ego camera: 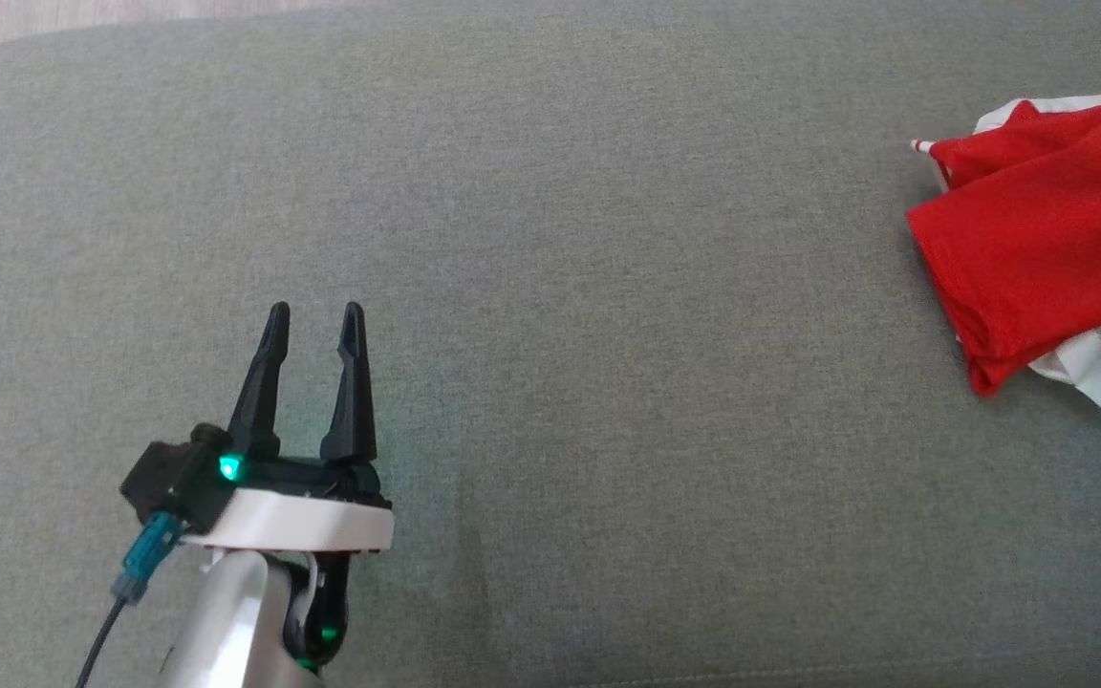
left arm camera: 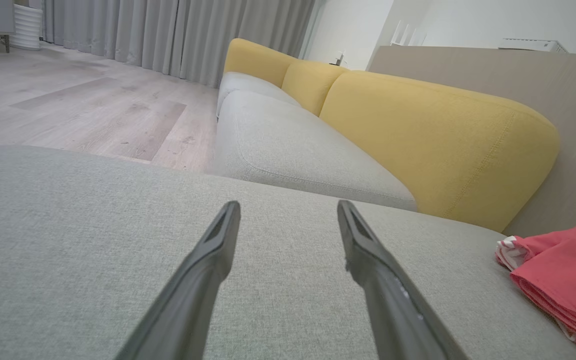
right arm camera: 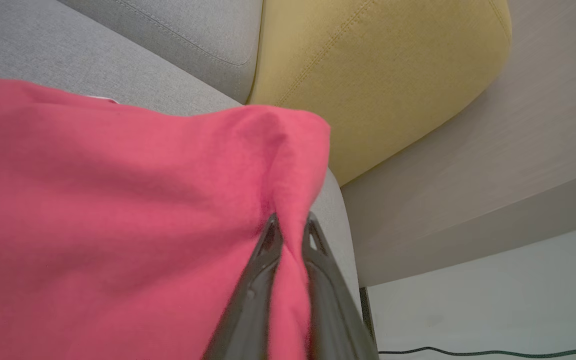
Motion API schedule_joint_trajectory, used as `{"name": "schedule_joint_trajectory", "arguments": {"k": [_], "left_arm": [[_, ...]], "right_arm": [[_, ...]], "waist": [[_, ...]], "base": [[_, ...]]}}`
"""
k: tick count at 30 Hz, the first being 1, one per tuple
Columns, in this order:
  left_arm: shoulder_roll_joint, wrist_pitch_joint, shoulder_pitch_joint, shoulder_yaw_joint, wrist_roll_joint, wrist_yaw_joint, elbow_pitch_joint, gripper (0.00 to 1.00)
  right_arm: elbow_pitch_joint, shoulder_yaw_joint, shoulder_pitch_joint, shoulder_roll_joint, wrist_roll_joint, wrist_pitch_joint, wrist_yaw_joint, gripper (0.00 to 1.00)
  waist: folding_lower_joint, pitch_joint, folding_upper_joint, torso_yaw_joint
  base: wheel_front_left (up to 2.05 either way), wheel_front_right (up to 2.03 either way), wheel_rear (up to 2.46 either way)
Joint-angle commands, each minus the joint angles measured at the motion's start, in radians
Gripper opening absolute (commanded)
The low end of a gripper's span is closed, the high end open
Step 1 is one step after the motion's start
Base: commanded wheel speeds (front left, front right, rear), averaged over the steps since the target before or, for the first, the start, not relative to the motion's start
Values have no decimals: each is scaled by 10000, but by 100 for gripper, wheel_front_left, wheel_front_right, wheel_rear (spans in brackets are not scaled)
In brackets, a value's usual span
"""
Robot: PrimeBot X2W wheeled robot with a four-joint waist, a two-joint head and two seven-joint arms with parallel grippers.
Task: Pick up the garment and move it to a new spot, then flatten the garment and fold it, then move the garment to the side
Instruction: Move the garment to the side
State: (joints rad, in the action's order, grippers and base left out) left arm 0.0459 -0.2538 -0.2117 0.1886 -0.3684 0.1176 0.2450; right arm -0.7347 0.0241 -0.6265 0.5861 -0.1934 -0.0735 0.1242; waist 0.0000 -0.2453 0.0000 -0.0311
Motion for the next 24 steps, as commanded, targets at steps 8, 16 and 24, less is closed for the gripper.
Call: {"name": "schedule_joint_trajectory", "arguments": {"k": [8, 16, 24], "left_arm": [[43, -80, -319, -485, 111, 87, -303, 100], [43, -80, -160, -519, 26, 102, -251, 100], [43, -80, 152, -640, 48, 64, -539, 100]], "right_arm": [[854, -518, 35, -27, 57, -211, 65, 100], [2089, -686, 313, -989, -75, -203, 65, 100], [4099, -709, 915, -3411, 910, 316, 65, 100]], "waist": [[0, -22, 0, -62], [0, 516, 0, -114], [0, 1194, 0, -220]], "base": [[0, 0, 0], [0, 0, 0], [0, 0, 0]]}}
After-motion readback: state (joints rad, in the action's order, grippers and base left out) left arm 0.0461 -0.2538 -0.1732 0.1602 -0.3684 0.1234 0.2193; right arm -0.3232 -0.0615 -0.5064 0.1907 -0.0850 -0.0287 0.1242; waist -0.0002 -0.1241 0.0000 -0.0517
